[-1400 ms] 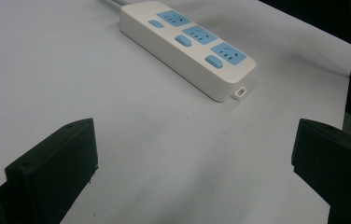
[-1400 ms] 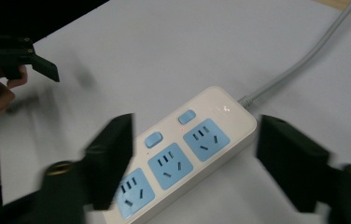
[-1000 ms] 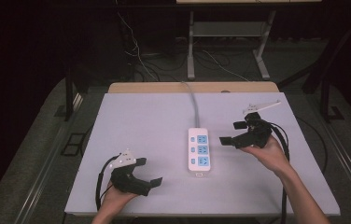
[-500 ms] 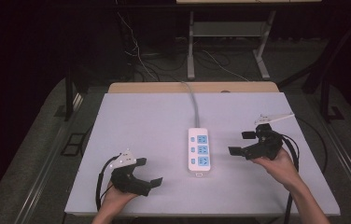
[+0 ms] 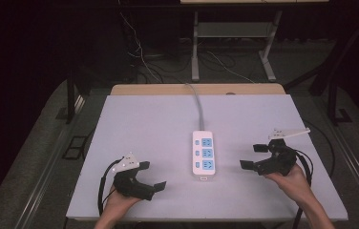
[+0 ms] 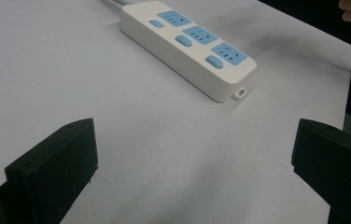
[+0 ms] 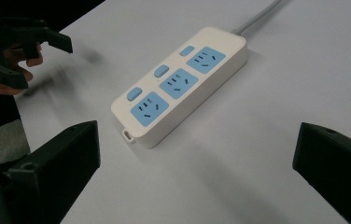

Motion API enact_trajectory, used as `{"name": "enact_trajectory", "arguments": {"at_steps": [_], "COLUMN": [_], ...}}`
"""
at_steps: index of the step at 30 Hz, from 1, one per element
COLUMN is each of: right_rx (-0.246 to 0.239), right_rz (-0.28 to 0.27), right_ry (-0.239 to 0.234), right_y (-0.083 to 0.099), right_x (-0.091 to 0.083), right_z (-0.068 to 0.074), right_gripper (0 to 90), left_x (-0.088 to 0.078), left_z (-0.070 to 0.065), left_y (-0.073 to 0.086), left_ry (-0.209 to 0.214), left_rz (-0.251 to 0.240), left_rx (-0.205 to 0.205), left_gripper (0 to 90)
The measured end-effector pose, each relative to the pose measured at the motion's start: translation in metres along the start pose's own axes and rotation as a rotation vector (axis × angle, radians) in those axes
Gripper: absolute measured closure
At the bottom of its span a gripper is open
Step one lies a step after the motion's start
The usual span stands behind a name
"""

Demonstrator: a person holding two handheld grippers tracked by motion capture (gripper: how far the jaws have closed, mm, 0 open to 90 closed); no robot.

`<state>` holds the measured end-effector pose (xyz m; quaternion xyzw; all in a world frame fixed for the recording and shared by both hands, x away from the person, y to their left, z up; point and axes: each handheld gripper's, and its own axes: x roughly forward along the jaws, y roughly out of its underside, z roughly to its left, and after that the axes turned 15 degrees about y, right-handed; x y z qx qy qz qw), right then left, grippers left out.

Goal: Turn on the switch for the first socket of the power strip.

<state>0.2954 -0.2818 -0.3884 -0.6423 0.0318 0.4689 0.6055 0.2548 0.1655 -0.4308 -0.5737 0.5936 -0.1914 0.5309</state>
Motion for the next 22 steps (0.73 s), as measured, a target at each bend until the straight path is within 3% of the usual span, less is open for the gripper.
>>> {"name": "enact_trajectory", "arguments": {"at_steps": [22], "right_rx": [0.013], "right_rz": [-0.021], "right_ry": [0.058], "right_y": [0.049], "right_x": [-0.007], "right_z": [0.006], "right_gripper": [0.3], "left_x": [0.0], "left_z": [0.0], "left_y": [0.0], "left_ry": [0.0], "left_rz": [-0.003], "left_rx": [0.0], "left_gripper": [0.0]}}
